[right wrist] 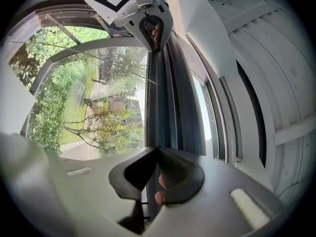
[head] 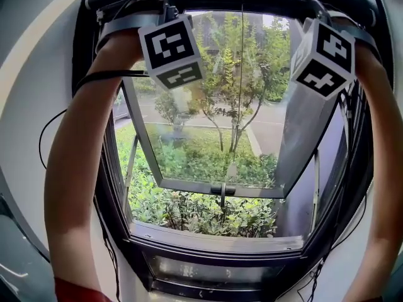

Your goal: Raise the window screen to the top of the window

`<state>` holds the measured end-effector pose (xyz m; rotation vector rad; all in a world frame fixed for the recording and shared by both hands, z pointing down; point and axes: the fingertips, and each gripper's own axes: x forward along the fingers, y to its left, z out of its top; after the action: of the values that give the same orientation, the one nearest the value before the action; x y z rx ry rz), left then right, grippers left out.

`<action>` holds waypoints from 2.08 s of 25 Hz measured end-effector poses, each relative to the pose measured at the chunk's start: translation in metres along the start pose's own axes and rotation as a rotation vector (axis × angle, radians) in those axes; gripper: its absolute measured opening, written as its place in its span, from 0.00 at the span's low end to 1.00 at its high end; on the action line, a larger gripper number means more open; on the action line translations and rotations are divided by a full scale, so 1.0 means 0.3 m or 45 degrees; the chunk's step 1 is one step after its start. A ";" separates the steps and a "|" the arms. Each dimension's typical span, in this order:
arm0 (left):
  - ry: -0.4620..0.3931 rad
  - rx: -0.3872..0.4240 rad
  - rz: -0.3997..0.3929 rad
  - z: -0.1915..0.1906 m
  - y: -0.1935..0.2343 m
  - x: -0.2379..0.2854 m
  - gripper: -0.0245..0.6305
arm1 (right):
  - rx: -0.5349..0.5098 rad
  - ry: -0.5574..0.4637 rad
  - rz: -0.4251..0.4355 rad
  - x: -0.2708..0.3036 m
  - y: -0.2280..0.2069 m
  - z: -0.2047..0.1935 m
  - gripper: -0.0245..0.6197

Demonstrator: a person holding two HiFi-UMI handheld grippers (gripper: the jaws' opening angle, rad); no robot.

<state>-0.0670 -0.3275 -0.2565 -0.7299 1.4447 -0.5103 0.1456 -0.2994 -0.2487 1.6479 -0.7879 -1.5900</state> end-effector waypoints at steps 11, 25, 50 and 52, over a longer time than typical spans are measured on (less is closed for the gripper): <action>0.021 0.015 0.002 0.017 0.026 0.021 0.10 | 0.001 -0.020 -0.068 0.019 -0.036 -0.009 0.10; -0.026 -0.020 0.034 0.015 -0.011 -0.037 0.15 | 0.028 -0.107 -0.115 -0.023 0.014 -0.016 0.18; -0.110 -0.494 -0.072 -0.082 -0.251 -0.298 0.17 | 0.421 -0.221 -0.025 -0.225 0.293 -0.051 0.18; -0.129 -0.523 -0.073 -0.077 -0.268 -0.332 0.17 | 0.442 -0.230 -0.015 -0.244 0.323 -0.047 0.18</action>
<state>-0.0888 -0.3154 -0.1289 -1.1092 1.4520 -0.2155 0.1597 -0.2932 -0.1274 1.7622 -1.2057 -1.6991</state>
